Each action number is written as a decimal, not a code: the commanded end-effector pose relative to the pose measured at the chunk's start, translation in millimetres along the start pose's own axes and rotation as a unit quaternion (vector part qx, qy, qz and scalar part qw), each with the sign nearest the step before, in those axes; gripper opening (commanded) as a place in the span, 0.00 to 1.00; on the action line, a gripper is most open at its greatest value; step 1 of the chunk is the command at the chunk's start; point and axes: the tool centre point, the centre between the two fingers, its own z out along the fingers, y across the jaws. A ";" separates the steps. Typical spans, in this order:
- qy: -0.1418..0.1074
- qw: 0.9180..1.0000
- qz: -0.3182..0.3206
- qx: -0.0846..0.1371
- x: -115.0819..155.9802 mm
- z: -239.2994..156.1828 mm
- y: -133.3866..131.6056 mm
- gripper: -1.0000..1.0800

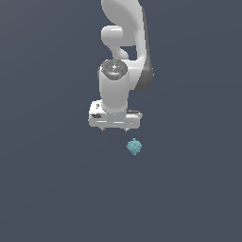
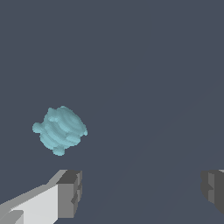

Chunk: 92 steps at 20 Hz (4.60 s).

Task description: Pick up the object and move it to a goal position.

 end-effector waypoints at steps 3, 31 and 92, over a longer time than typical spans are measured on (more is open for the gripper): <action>-0.001 1.000 -0.001 0.001 -0.6 0.7 -1.3 0.96; -0.004 0.988 -0.157 0.013 3.5 31.6 -50.5 0.96; 0.016 0.936 -0.352 0.016 8.4 84.0 -81.5 0.00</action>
